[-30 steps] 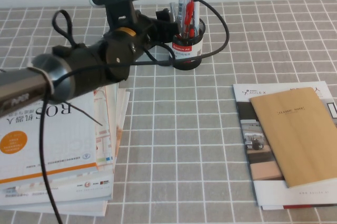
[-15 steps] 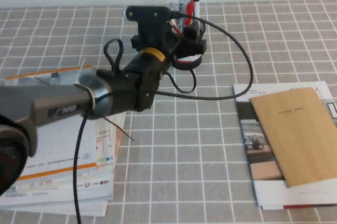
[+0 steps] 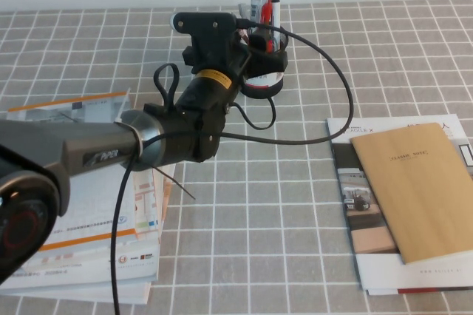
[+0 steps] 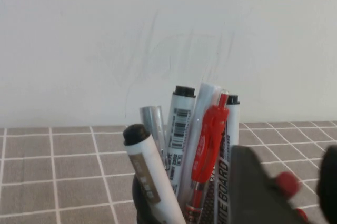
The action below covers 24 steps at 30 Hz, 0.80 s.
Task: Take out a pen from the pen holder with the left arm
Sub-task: 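Take a marker out of the pen holder and lay it on the table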
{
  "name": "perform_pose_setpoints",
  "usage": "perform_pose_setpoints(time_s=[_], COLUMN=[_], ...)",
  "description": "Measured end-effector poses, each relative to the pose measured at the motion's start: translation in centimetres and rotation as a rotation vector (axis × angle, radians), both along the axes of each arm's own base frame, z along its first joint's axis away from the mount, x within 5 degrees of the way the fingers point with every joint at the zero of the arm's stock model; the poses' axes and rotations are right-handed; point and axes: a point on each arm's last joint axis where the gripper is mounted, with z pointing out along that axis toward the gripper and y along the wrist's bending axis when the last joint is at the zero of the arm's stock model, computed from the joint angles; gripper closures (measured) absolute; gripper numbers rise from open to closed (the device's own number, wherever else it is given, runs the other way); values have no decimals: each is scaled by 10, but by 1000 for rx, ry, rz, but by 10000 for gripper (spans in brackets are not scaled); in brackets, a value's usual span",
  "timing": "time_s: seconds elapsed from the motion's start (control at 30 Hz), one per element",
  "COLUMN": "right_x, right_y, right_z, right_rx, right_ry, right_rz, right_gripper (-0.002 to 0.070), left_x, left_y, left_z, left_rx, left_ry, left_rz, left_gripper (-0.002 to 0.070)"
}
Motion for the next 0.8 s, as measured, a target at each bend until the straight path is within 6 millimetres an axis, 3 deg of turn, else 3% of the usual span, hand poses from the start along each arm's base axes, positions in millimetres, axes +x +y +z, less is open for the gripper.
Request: perform_pose_setpoints(time_s=[0.13, 0.2, 0.3, 0.47, 0.63, 0.8], right_x=[0, 0, 0, 0, 0, 0], right_y=[0, 0, 0, 0, 0, 0], right_z=[0, 0, 0, 0, 0, 0], right_rx=[0, 0, 0, 0, 0, 0], right_ry=[0, 0, -1, -1, -1, -1], right_rz=[0, 0, -1, -1, -1, -1], right_gripper=[689, 689, 689, 689, 689, 689], left_x=[0, 0, 0, -5, -21, -46], left_y=[0, 0, 0, 3, 11, 23], left_z=[-1, -1, 1, 30, 87, 137], left_rx=[3, 8, 38, 68, 53, 103], left_ry=[1, -8, -33, -120, -229, -220], left_rz=[0, 3, 3, 0, -19, -75], left_gripper=[580, 633, 650, 652, 652, 652])
